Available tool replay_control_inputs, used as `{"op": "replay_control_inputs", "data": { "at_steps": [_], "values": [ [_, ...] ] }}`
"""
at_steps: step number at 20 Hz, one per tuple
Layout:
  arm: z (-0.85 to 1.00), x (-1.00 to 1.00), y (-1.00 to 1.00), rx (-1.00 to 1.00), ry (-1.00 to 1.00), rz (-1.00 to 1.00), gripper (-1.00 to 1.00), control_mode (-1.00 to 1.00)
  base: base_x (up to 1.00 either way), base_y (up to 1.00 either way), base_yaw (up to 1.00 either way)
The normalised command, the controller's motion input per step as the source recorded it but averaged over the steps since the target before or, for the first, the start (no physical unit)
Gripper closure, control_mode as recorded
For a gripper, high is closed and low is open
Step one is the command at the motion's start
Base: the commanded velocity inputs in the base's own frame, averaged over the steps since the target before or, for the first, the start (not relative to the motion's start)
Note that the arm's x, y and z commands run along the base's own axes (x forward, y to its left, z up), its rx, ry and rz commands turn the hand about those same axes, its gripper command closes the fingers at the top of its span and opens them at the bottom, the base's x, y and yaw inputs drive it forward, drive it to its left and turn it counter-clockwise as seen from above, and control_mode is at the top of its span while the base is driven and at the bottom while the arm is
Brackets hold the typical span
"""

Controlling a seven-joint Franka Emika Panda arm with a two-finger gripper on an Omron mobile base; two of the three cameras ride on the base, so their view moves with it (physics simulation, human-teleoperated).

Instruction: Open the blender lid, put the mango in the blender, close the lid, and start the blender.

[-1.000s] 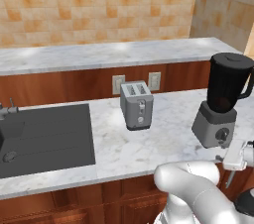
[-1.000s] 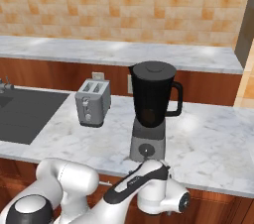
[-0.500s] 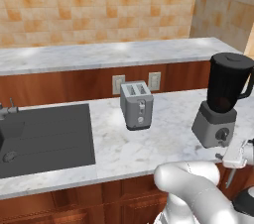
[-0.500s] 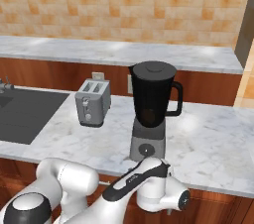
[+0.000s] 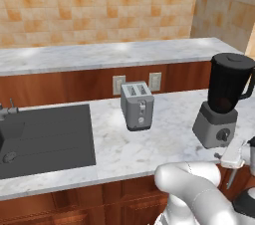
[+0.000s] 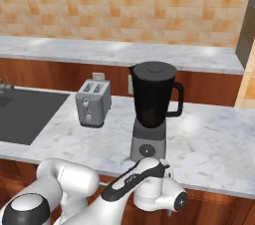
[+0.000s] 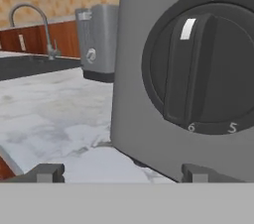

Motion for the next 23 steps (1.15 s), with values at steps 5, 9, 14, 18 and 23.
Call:
{"op": "replay_control_inputs", "data": {
  "at_steps": [5,9,14,18,23],
  "values": [
    [0.05,0.13,0.0,0.0,0.0,0.0,-1.0,-1.0,0.0,0.0,0.0],
    [0.04,-0.47,-0.05,0.0,0.0,0.0,-1.0,-1.0,0.0,0.0,0.0],
    [0.64,-0.46,-0.19,0.0,-0.03,0.0,-1.0,-1.0,0.0,0.0,0.0],
    [0.96,-0.13,-0.06,-0.01,-0.02,0.0,-1.0,-1.0,0.0,0.0,0.0],
    [0.92,-0.02,0.0,-0.05,0.0,0.0,-1.0,-1.0,0.0,0.0,0.0]
  ]
}}
